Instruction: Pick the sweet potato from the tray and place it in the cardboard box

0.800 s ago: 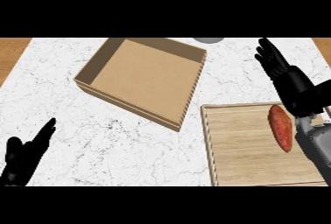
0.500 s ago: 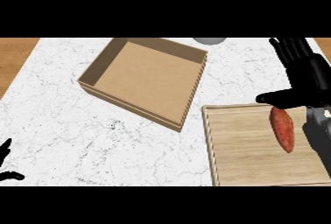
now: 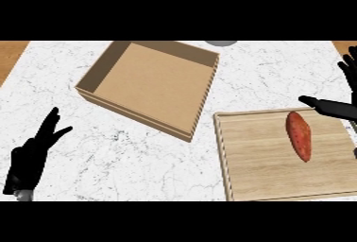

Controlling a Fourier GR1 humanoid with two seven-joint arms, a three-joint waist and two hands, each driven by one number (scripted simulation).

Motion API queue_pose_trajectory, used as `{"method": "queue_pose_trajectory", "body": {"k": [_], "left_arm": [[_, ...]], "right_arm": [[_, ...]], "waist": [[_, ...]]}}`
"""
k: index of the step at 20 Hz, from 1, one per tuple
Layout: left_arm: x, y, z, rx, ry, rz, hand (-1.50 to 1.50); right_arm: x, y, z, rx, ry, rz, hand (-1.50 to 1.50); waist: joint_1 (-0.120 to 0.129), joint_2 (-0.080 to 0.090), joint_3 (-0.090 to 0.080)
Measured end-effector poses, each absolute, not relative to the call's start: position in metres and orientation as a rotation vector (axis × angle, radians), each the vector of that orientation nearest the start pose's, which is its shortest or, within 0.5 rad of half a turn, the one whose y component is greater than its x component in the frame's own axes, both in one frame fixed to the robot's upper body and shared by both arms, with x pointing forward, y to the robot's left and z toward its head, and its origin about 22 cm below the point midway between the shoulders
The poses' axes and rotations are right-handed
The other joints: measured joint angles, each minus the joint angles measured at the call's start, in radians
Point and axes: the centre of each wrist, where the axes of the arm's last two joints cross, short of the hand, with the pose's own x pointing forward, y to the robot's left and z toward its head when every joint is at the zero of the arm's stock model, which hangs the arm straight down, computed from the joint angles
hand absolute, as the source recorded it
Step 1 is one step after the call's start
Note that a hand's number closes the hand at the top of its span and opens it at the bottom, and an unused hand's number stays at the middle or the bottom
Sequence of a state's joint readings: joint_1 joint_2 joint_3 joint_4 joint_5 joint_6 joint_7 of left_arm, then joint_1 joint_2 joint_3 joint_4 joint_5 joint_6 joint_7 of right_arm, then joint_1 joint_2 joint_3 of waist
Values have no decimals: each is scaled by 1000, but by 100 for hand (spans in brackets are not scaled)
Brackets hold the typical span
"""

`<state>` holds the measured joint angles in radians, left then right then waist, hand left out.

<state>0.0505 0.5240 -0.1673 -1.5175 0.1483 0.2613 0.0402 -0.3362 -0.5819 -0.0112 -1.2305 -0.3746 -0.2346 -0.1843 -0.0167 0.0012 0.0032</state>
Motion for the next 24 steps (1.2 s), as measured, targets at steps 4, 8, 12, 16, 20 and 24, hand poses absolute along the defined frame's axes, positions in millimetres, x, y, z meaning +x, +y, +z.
{"method": "queue_pose_trajectory", "body": {"k": [4, 8, 12, 16, 20, 24], "left_arm": [[233, 300, 7, 392, -1428, -192, 0], [234, 293, 7, 384, -1437, -193, 0], [236, 288, 7, 384, -1447, -200, 0], [237, 289, 10, 379, -1445, -206, 0], [234, 287, 4, 374, -1440, -203, 0], [235, 294, 10, 380, -1444, -200, 0]], "right_arm": [[310, -387, 89, -478, -1720, 158, -150], [301, -414, 115, -561, -1594, 423, -150], [295, -426, 141, -571, -1401, 682, -150], [293, -417, 159, -535, -1211, 886, -150], [295, -396, 161, -490, -1080, 987, -150], [290, -375, 149, -488, -1006, 1017, -150]], "waist": [[5, 0, -3], [10, -2, -4], [15, -2, -5], [20, -3, -6], [21, -2, -5], [18, -3, -4]]}}
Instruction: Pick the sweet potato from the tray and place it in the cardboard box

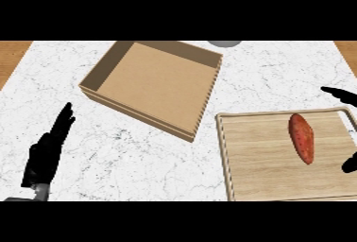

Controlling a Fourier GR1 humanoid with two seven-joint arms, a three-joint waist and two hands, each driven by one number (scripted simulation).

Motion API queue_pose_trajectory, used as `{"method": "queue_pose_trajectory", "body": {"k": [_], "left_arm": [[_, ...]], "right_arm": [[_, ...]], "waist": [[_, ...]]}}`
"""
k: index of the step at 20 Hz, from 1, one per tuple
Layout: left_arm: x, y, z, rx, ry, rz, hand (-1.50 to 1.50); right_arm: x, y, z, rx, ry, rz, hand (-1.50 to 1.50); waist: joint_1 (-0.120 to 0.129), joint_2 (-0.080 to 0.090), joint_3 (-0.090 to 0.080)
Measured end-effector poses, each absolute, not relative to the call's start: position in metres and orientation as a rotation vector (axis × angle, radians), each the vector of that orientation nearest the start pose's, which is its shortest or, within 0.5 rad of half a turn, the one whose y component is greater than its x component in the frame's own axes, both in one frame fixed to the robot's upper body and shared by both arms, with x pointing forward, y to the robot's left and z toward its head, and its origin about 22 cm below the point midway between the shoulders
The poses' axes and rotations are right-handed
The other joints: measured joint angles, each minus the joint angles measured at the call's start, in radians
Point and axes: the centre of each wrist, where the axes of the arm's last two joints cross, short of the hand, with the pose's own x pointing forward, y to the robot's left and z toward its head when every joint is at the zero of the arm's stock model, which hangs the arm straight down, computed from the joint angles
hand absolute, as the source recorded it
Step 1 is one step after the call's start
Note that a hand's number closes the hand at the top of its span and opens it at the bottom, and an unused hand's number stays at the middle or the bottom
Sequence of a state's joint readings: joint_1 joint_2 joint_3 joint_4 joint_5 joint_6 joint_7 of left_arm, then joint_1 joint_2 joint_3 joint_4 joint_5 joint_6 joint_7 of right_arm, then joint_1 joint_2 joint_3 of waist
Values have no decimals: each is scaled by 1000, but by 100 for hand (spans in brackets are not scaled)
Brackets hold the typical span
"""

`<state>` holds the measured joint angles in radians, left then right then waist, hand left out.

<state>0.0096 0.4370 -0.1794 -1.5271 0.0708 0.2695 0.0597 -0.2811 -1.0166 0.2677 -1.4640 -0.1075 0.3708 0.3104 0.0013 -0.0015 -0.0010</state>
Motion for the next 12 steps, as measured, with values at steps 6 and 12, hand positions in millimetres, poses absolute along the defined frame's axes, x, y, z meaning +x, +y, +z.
{"method": "queue_pose_trajectory", "body": {"k": [6, 12], "left_arm": [[238, 294, 14, 379, -1447, -200, 0], [237, 289, 9, 380, -1450, -200, 0]], "right_arm": [[292, -350, 137, -523, -946, 1008, -150], [292, -346, 125, -542, -873, 1030, -150]], "waist": [[1, 1, 1], [1, 1, 1]]}}
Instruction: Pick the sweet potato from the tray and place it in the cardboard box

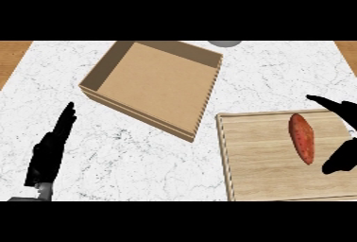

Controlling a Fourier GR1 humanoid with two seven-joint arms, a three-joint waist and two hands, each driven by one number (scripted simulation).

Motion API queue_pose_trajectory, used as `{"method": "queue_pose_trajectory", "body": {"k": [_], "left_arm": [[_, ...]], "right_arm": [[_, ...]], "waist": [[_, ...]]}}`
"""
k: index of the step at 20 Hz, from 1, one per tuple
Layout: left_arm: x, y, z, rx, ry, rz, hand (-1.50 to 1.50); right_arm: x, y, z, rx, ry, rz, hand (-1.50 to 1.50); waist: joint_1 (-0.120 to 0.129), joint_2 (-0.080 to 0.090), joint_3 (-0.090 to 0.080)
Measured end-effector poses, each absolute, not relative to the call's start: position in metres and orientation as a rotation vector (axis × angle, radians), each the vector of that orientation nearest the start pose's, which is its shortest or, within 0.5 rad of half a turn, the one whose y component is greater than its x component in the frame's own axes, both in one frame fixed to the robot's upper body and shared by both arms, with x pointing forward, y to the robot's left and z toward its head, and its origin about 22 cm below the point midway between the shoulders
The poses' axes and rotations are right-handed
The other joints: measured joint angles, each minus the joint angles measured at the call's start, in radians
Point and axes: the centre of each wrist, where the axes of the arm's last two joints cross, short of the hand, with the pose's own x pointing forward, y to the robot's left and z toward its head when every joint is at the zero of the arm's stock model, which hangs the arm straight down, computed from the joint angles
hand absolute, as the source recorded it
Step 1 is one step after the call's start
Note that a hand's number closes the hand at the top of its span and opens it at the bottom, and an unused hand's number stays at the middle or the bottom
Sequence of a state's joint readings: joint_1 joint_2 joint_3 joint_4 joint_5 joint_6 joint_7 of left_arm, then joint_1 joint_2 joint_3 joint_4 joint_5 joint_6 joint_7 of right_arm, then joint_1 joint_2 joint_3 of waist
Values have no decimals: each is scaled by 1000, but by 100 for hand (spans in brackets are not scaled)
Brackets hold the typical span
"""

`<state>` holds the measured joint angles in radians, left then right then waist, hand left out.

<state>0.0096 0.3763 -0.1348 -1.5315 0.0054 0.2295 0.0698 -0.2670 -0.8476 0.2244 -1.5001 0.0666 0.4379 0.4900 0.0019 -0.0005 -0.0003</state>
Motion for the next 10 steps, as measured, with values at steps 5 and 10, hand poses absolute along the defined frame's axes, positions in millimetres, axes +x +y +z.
{"method": "queue_pose_trajectory", "body": {"k": [5, 10], "left_arm": [[241, 288, 10, 377, -1447, -200, 0], [243, 286, 16, 380, -1449, -200, 0]], "right_arm": [[289, -352, 109, -545, -863, 1029, -150], [290, -347, 110, -550, -868, 1028, -150]], "waist": [[-1, 0, 0], [-1, 0, 0]]}}
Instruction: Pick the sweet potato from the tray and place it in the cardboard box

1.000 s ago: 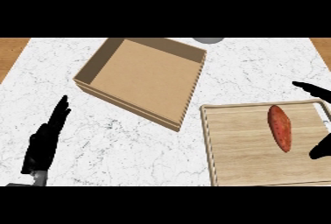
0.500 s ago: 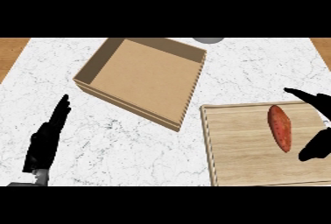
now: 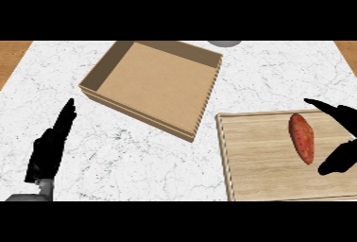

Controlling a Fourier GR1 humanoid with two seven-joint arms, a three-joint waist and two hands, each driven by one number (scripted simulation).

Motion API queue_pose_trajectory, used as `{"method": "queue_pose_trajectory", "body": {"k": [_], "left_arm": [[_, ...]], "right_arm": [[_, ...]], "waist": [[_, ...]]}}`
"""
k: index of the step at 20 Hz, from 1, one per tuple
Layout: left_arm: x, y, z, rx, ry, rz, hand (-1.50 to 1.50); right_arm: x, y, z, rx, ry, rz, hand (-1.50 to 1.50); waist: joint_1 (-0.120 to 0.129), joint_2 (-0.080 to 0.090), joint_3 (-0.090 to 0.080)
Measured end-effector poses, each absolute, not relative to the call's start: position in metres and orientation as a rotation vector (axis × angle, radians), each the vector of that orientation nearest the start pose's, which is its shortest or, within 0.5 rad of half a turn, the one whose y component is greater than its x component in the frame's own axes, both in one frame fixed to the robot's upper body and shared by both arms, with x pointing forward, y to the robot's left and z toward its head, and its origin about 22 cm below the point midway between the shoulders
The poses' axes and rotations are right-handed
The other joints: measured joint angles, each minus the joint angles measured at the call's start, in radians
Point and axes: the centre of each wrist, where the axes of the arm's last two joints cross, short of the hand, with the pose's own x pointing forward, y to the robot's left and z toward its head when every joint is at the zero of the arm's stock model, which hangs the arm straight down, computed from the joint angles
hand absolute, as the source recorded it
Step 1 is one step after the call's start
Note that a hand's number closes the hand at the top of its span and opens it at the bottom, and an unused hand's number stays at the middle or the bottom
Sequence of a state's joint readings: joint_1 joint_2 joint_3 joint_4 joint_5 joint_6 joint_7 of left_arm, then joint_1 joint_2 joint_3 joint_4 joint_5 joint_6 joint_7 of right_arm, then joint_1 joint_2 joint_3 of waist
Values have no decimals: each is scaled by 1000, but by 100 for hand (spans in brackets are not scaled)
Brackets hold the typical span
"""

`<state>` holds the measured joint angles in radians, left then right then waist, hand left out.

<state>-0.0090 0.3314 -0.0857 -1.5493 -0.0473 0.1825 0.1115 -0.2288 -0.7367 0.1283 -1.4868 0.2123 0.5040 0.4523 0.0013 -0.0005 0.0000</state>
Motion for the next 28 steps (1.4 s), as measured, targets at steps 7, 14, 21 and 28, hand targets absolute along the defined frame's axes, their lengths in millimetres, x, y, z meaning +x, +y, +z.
{"method": "queue_pose_trajectory", "body": {"k": [7, 14, 21, 28], "left_arm": [[240, 286, 8, 387, -1449, -199, 0], [240, 284, 3, 383, -1449, -197, 0], [237, 285, 7, 374, -1446, -196, 0], [241, 289, 14, 380, -1445, -200, 0]], "right_arm": [[284, -348, 101, -550, -870, 1017, -150], [292, -340, 88, -549, -872, 1006, -150], [292, -340, 66, -542, -855, 1028, -150], [297, -341, 63, -515, -847, 1031, 150]], "waist": [[0, 0, 0], [1, 0, 0], [2, 0, 0], [1, -1, -2]]}}
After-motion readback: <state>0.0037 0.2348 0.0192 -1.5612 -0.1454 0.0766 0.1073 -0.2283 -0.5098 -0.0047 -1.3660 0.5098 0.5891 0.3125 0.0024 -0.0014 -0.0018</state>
